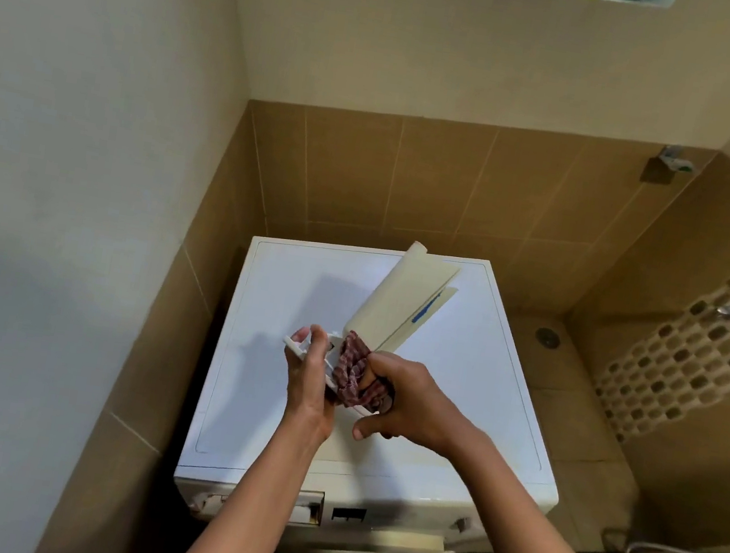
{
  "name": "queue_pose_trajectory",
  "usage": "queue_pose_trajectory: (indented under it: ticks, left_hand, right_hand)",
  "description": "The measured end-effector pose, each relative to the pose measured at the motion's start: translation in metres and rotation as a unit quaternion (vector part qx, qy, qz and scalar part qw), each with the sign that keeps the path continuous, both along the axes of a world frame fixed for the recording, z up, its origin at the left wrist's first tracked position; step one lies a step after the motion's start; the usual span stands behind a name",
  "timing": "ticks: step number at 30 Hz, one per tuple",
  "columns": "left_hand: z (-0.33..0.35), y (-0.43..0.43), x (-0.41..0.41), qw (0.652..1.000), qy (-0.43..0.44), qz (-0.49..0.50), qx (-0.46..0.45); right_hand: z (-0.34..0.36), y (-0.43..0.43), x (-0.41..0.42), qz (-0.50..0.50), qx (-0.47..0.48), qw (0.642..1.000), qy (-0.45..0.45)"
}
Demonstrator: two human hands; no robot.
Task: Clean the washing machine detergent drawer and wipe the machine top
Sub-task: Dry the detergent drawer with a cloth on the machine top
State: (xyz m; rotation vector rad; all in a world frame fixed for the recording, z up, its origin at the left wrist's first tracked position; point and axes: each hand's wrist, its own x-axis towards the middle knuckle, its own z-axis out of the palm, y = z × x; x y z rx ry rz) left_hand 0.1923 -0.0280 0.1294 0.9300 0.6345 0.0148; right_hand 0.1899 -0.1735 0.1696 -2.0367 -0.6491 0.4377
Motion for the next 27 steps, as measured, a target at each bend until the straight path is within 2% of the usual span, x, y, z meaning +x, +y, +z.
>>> queue_pose_trajectory:
  ticks: [4,7,9,11,13,15,16,18,20,21,23,25,27]
  left_hand:
    - [0.003,-0.007,0.003,0.998,-0.034,-0.021,0.058]
    - [0.005,-0.003,0.01,0.994,-0.061,0.003,0.096]
    - [0.003,0.009,0.018,0.987,-0.082,0.028,0.135]
    - [0.001,0.02,0.022,0.982,-0.101,0.023,0.157]
    - [-0.003,0.027,0.022,0.974,-0.119,-0.01,0.194]
    - [-0.001,0.024,0.02,0.963,-0.129,-0.034,0.234]
    - [0.0,0.019,0.019,0.956,-0.132,-0.037,0.259]
    - [0.005,0.009,0.017,0.936,-0.135,-0.037,0.324]
    - [0.007,0.005,0.014,0.904,-0.155,-0.037,0.396]
    - [0.006,0.006,0.013,0.891,-0.165,-0.036,0.422]
    - [0.004,0.014,0.013,0.879,-0.159,-0.027,0.449]
    - [0.005,0.019,0.011,0.878,-0.138,-0.026,0.457]
    - [0.007,0.02,0.007,0.866,-0.147,-0.046,0.475]
  right_hand:
    - [0.02,-0.016,0.007,0.026,-0.047,0.998,0.028]
    - [0.032,-0.032,0.008,-0.012,0.008,0.999,0.039]
    - [0.035,-0.041,0.008,-0.089,0.068,0.994,-0.014]
    - [0.039,-0.04,0.01,-0.201,0.153,0.966,-0.062]
    - [0.044,-0.029,0.016,-0.318,0.23,0.915,-0.098]
    - [0.046,-0.014,0.029,-0.417,0.191,0.871,-0.176]
    - [0.043,-0.007,0.038,-0.435,0.14,0.865,-0.206]
    - [0.034,0.011,0.051,-0.377,0.043,0.895,-0.232]
    - [0.022,0.03,0.055,-0.219,-0.044,0.951,-0.212]
    - [0.015,0.038,0.053,-0.133,-0.095,0.966,-0.202]
    - [0.008,0.042,0.051,-0.025,-0.173,0.967,-0.187]
    - [0.008,0.037,0.054,-0.021,-0.174,0.973,-0.151]
    - [0.006,0.033,0.067,-0.083,-0.202,0.973,-0.068]
